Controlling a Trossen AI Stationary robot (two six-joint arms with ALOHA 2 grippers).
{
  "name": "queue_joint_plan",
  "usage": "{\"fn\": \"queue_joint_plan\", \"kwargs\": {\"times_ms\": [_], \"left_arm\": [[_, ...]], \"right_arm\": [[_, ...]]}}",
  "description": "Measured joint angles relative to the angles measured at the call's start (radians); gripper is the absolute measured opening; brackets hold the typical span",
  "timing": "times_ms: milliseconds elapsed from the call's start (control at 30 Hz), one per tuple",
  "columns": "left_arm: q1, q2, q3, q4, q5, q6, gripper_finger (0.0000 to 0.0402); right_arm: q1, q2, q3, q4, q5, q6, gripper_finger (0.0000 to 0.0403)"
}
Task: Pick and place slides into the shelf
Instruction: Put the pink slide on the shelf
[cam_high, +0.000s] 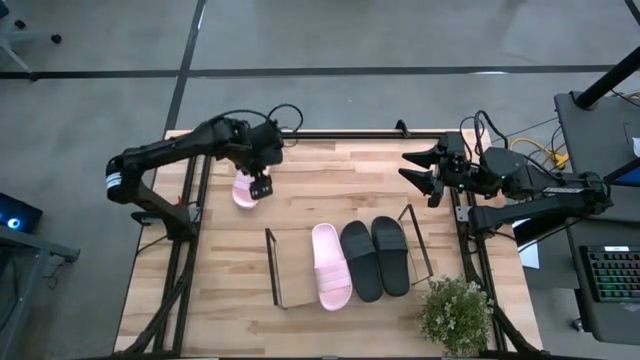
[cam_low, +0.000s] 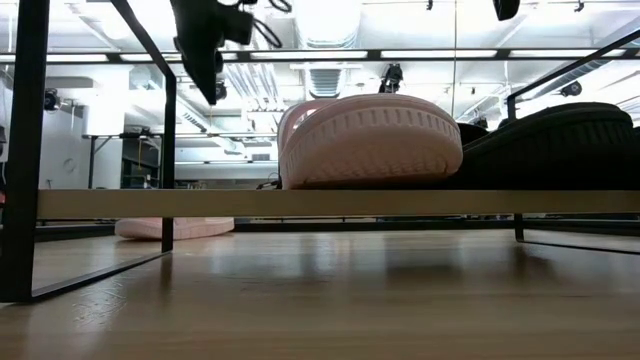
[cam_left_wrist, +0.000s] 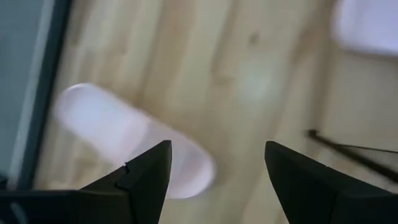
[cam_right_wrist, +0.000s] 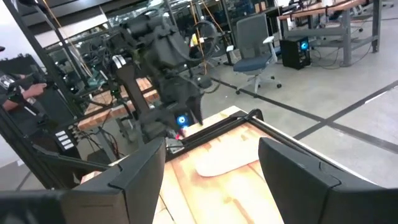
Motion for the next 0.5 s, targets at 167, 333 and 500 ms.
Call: {"fn": "queue_joint_plan", "kwargs": {"times_ms": [167,333,500], "left_arm": [[0.099,0.022,-0.018,-0.015,-0.013,0.059,0.0242],[0.189,0.054,-0.069,-0.022,0.043,0.14,0.0242],[0.267,0.139,-0.1,-0.074,0.055,0.208,0.0242]], "right_arm": [[0.0,0.008,0.0,0.001,0.0,0.0,0.0249],[0.0,0.018,0.0,0.002,0.0,0.011,0.0249],[0.0,0.035,0.0,0.002,0.0,0.01,0.0249]]}}
